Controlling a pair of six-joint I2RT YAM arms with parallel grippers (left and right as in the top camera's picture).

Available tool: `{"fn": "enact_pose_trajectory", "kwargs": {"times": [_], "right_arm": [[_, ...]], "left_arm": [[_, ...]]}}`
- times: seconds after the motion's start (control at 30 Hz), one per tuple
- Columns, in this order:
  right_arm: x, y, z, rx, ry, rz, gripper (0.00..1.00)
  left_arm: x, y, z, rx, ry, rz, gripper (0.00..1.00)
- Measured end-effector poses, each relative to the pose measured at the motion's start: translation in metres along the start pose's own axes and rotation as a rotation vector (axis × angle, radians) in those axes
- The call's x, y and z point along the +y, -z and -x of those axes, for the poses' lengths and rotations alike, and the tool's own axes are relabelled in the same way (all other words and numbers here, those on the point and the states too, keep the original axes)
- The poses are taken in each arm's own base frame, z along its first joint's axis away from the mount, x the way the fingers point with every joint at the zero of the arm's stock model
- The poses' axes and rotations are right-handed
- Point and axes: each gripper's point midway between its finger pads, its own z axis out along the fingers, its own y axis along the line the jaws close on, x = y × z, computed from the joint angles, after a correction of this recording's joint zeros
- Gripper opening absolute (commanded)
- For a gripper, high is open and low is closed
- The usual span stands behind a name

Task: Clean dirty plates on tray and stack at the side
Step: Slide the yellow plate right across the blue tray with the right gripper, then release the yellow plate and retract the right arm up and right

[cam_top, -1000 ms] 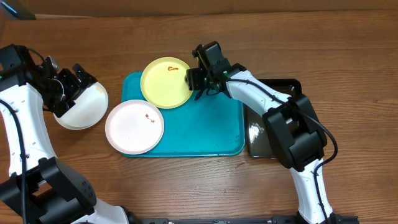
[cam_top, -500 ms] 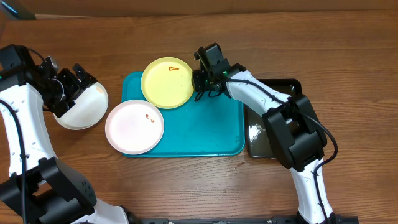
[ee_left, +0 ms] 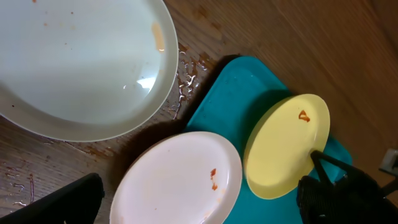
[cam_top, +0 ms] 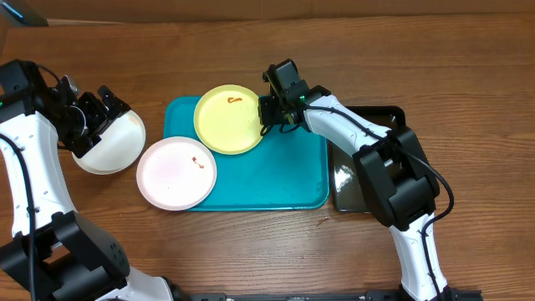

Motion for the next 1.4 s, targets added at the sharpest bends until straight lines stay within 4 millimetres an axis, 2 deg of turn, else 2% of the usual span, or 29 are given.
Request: {"fn": "enact_pose_trajectory", "kwargs": {"times": [0.17, 0.37, 0.53, 0.73, 0.8, 0.87, 1.0, 1.07, 1.13, 1.2, 1.23, 1.33, 1.37, 1.4], "right_arm": [[-0.018, 0.012, -0.015, 0.083, -0.050, -0.041, 0.04], [-0.069, 0.055, -0.032, 0.181, -0.195, -0.206, 0.04], [-0.090, 0.078, -0.057, 0.278, -0.285, -0.306, 0.04], [-0.090, 0.090, -0.088, 0.391, -0.399, -0.363, 0.18], [-0.084, 0.091, -0.093, 0.421, -0.420, -0.335, 0.31], [-0.077, 0.092, -0.096, 0.446, -0.431, -0.297, 0.38], [-0.061, 0.104, -0.094, 0.490, -0.431, -0.238, 0.39], [-0.052, 0.119, -0.084, 0.490, -0.412, -0.216, 0.39], [-0.044, 0.143, -0.068, 0.466, -0.383, -0.201, 0.39], [-0.040, 0.177, -0.051, 0.425, -0.352, -0.210, 0.43], [-0.041, 0.197, -0.042, 0.394, -0.336, -0.225, 0.56], [-0.055, 0.274, -0.015, 0.247, -0.304, -0.301, 0.70], [-0.062, 0.294, -0.008, 0.193, -0.309, -0.317, 0.73], [-0.070, 0.311, -0.001, 0.143, -0.321, -0.330, 0.80]], "left_arm": [[0.000, 0.000, 0.000, 0.000, 0.000, 0.000, 1.00], [0.000, 0.000, 0.000, 0.000, 0.000, 0.000, 1.00], [0.000, 0.000, 0.000, 0.000, 0.000, 0.000, 1.00], [0.000, 0.000, 0.000, 0.000, 0.000, 0.000, 1.00], [0.000, 0.000, 0.000, 0.000, 0.000, 0.000, 1.00], [0.000, 0.000, 0.000, 0.000, 0.000, 0.000, 1.00], [0.000, 0.000, 0.000, 0.000, 0.000, 0.000, 1.00], [0.000, 0.000, 0.000, 0.000, 0.000, 0.000, 1.00], [0.000, 0.000, 0.000, 0.000, 0.000, 0.000, 1.00], [0.000, 0.000, 0.000, 0.000, 0.000, 0.000, 1.00], [0.000, 0.000, 0.000, 0.000, 0.000, 0.000, 1.00], [0.000, 0.000, 0.000, 0.000, 0.000, 0.001, 1.00], [0.000, 0.000, 0.000, 0.000, 0.000, 0.001, 1.00], [0.000, 0.000, 0.000, 0.000, 0.000, 0.000, 1.00]]}}
